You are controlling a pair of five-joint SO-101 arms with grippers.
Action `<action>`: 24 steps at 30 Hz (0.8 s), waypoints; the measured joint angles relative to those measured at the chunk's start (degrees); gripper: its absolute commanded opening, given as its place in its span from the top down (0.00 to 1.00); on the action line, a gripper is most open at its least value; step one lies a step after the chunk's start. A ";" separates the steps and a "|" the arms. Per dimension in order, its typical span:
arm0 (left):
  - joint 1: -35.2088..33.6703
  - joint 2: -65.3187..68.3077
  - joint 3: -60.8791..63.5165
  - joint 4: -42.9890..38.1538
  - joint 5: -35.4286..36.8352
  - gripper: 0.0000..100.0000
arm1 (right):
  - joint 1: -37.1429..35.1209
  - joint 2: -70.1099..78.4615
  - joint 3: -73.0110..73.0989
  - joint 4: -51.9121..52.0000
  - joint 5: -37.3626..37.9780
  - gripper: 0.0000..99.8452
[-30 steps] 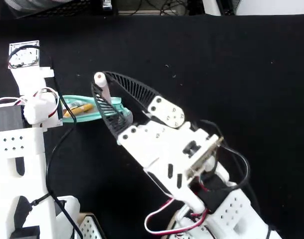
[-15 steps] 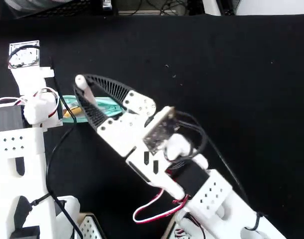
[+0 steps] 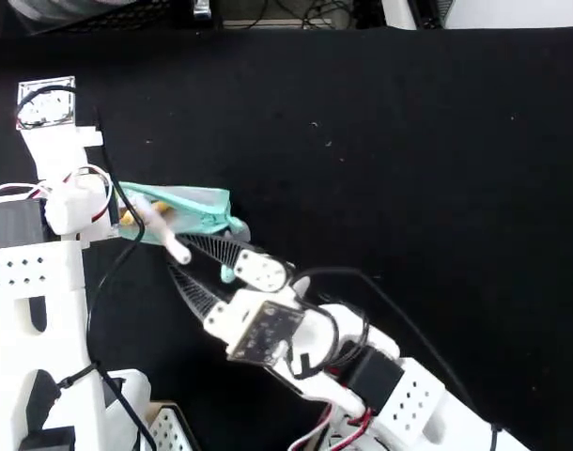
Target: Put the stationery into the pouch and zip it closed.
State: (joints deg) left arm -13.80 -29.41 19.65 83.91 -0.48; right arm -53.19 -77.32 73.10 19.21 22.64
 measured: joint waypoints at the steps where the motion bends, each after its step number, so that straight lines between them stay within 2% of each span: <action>1: 0.00 0.00 0.00 0.00 0.00 0.97 | -0.18 0.18 -0.62 1.05 -0.09 0.87; 6: 0.00 0.00 0.00 0.00 0.00 0.97 | -0.79 5.54 -6.07 7.03 -1.14 0.86; 10: 0.00 0.00 0.00 0.00 0.00 0.97 | -0.88 10.55 -11.52 7.91 -1.76 0.86; 15: 0.00 0.00 0.00 0.00 0.00 0.97 | -0.26 11.52 -18.73 10.46 -5.80 0.86; 18: 0.00 0.00 0.00 0.00 0.00 0.97 | 2.73 8.62 -22.42 16.44 -7.30 0.86; 24: 0.00 0.00 0.00 0.00 0.00 0.97 | 13.98 3.08 -23.21 34.20 -7.56 0.86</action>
State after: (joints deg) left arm -13.80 -29.41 19.65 83.91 -0.48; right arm -39.21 -74.24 49.89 53.41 15.08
